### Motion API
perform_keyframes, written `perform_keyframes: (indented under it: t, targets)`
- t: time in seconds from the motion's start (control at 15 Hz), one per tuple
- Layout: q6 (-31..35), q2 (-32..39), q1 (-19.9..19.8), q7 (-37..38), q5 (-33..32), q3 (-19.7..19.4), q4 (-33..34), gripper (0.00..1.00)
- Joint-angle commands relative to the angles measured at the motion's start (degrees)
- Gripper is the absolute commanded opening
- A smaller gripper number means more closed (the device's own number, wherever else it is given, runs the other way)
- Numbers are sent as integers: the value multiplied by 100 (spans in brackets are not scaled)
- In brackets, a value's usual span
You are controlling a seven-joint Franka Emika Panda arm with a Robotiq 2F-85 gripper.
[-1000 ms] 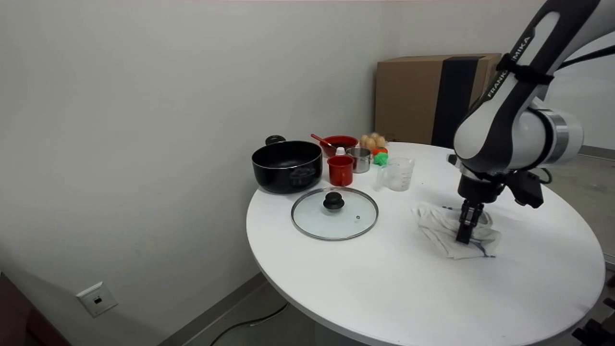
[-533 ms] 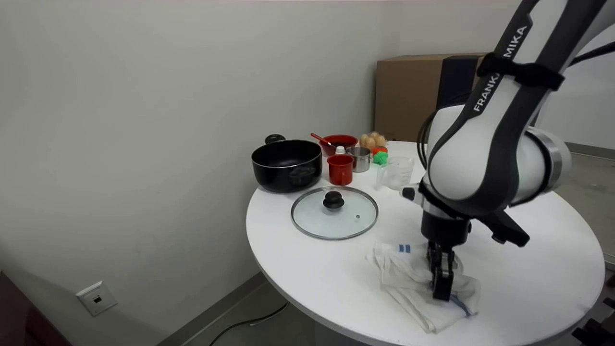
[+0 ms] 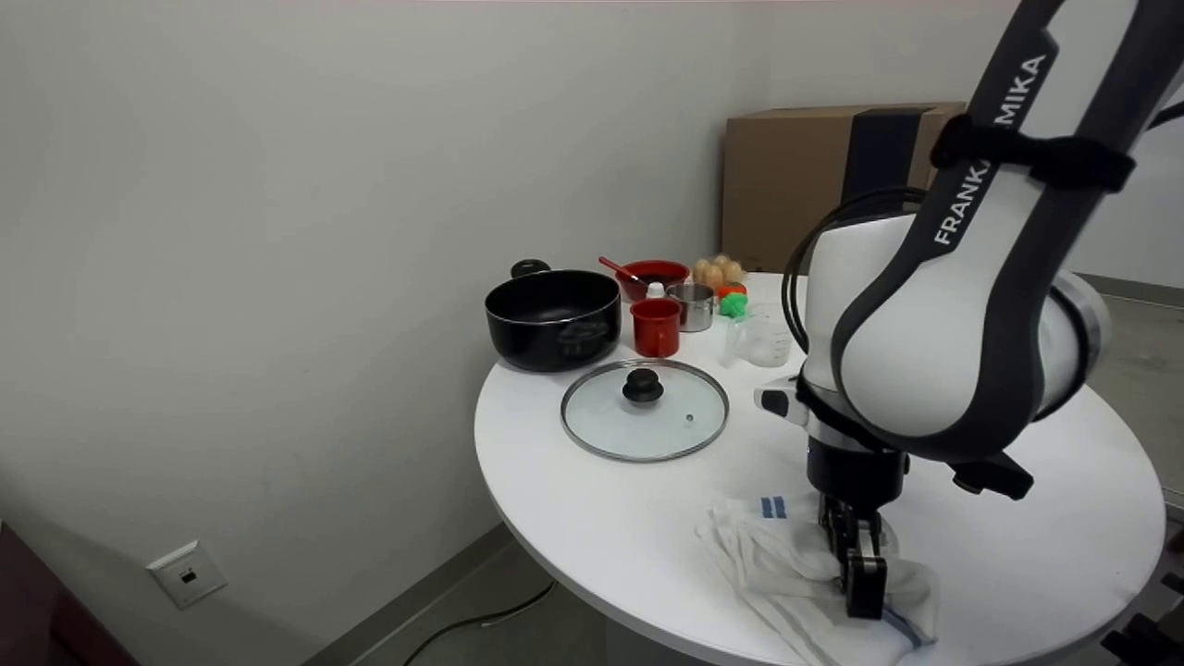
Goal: Use the tea towel to wipe the table
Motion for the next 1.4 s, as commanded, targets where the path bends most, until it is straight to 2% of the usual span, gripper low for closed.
perform_keyframes:
  t: [0.0,0.27,0.53,0.87,1.13,1.33]
  targets:
    - [73,157,-90,154,-358,-739,82,0]
    - [81,78,-417,223,-424,-1470,21,0]
    - [61,16,-1092,163,-232,-1906,133,0]
    - [-74,-65,-2299,-34,317,-1858,518,0]
    - [-58,-10,-2610,84,424,-1914,737,0]
    - [-40,27,-2595,150,420,-1838,822,0]
